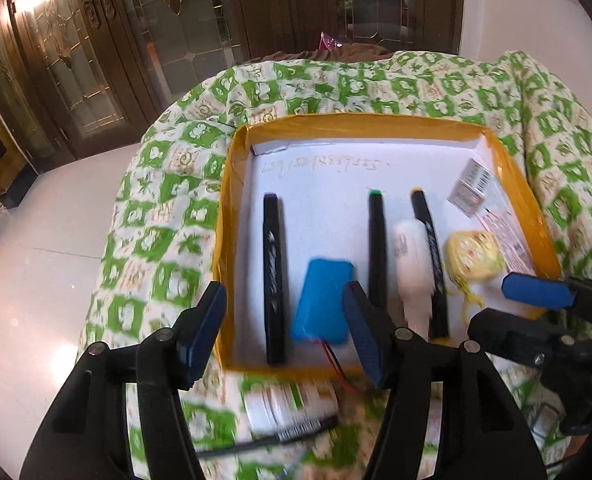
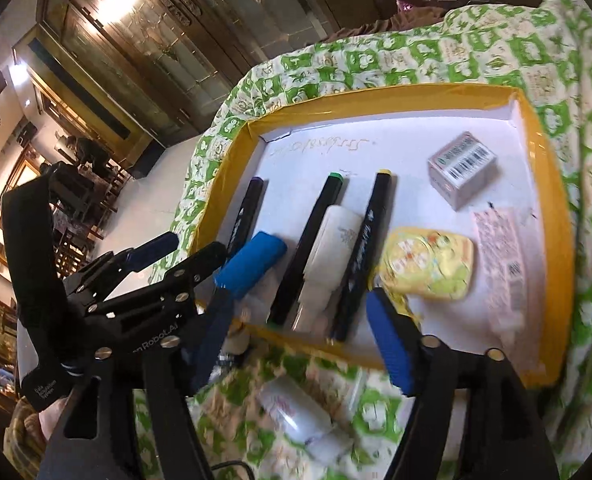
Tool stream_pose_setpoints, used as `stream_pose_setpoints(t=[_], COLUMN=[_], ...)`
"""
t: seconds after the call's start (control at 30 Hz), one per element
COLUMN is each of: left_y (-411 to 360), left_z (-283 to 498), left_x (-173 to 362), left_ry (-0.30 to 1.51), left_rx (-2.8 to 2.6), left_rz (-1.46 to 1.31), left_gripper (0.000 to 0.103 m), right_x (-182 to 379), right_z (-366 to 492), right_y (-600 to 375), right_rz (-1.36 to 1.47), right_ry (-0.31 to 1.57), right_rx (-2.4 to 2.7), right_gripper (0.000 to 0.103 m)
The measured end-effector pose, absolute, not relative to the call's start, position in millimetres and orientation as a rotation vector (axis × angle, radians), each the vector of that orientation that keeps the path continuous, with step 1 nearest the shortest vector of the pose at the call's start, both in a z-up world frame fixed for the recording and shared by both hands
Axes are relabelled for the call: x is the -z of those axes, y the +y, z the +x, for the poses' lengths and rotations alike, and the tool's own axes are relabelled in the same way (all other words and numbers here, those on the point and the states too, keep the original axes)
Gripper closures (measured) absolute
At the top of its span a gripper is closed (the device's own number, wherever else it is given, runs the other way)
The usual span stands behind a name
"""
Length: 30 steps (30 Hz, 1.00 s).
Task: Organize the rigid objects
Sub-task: 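Open both tools to release the marker and bottle in the tray, then grasp a black pen with the left tool while the right tool grasps a grey-capped white bottle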
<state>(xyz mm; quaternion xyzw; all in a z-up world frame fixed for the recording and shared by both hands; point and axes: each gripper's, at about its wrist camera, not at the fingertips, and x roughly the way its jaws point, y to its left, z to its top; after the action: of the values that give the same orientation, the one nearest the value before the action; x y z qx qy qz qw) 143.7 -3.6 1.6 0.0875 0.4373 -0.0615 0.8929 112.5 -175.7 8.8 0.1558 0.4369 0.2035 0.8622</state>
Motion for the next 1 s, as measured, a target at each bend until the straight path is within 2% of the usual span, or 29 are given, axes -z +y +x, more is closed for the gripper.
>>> stream_pose_setpoints(t=[0.17, 0.43, 0.73, 1.0], left_y=[-7, 12, 109, 71], left_z=[115, 81, 59, 65], left_x=[-1, -1, 22, 27], left_ry=[0.905, 0.931, 0.987, 1.042], left_rx=[0.121, 0.111, 0.006, 0.096], left_rz=[0.184, 0.092, -0.38, -0.198], left_gripper=[0.044, 0.044, 0.044, 0.044], right_x=[-10, -5, 23, 26], right_z=[86, 40, 13, 8], right_y=[-185, -205, -194, -187], right_rz=[0.313, 0.322, 0.237, 0.201], right_ry=[0.938, 0.942, 0.998, 1.0], right_rx=[-0.408, -0.373, -0.362, -0.375], right_gripper=[0.033, 0.022, 0.019, 0.018])
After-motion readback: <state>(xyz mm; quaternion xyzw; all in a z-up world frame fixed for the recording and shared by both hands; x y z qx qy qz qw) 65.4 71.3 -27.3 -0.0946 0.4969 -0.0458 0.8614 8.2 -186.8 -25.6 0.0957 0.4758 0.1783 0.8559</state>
